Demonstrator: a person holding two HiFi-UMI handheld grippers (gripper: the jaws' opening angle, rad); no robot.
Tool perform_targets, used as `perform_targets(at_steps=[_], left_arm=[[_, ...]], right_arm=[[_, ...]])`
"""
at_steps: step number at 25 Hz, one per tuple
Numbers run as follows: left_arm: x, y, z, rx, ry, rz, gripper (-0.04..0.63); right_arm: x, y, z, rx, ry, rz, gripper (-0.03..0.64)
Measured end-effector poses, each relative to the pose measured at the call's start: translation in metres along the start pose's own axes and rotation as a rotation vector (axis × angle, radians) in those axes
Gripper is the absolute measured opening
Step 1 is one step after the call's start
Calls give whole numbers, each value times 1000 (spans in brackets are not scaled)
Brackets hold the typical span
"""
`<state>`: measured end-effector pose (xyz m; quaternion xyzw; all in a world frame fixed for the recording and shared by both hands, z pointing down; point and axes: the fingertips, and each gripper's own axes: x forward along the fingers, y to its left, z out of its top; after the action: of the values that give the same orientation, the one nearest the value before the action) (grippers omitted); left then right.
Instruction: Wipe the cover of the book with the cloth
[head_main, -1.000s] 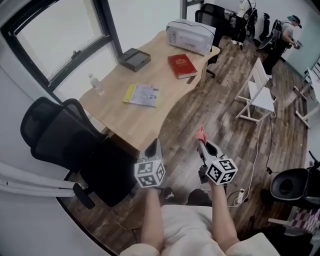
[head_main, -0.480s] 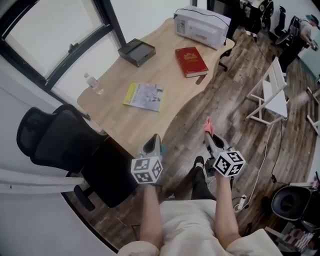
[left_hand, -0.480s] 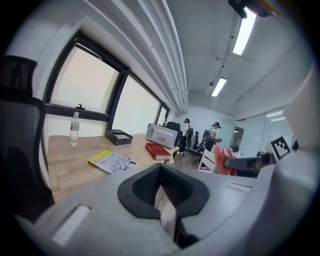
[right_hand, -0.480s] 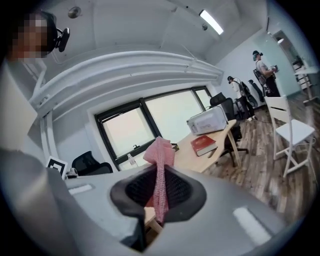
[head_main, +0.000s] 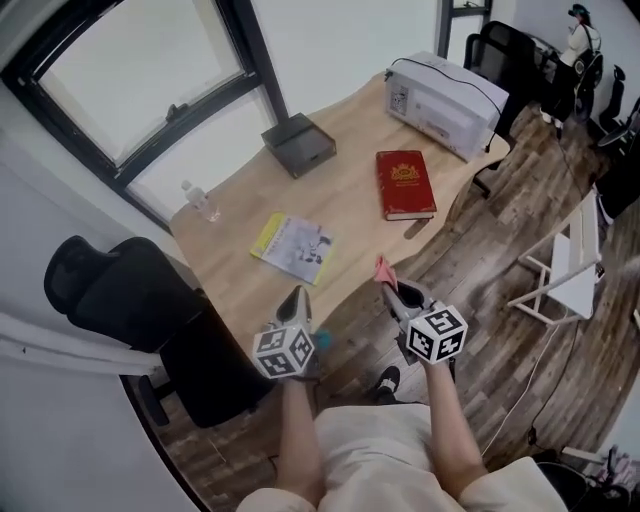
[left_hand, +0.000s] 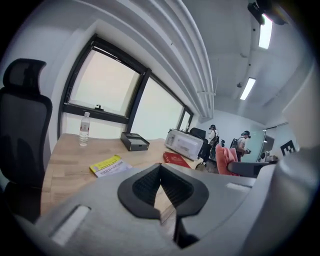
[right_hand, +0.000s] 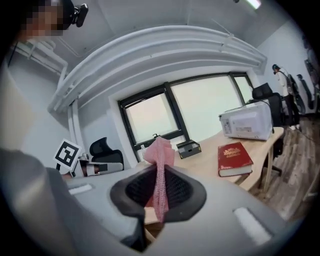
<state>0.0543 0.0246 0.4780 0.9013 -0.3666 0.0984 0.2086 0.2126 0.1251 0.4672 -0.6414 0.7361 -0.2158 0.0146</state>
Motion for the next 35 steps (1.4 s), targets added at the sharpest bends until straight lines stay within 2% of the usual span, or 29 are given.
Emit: perform_targets(at_steps=[4, 9, 13, 17, 21, 23, 25, 27, 31, 35], left_arm=[[16, 3, -3, 30, 16, 59, 6], [17, 37, -10, 74, 64, 146, 6], [25, 68, -19, 47, 97, 204, 6], [48, 99, -31, -4, 137, 230, 6], [83, 123, -25, -98, 99, 206, 6], [96, 137, -17, -113, 87, 203, 6], [106, 149, -17, -114, 109, 202, 6], [113, 159, -29, -116, 159, 199, 6], [107, 180, -58, -138, 235, 231, 6], [97, 197, -79, -188, 273, 285, 6]], right_arm=[[34, -31, 16, -135, 79, 73, 32], [85, -47, 16, -239, 164, 164, 33], [141, -52, 2, -259, 232, 236, 34], [199, -48, -16, -268, 315, 301, 34], [240, -50, -42, -320, 460, 386, 34], [260, -51, -50, -286, 496, 426, 34], [282, -54, -61, -202, 524, 448, 34], [302, -65, -76, -160, 564, 429, 34], [335, -84, -103, -150, 620, 376, 35], [349, -84, -118, -14, 657, 396, 40]])
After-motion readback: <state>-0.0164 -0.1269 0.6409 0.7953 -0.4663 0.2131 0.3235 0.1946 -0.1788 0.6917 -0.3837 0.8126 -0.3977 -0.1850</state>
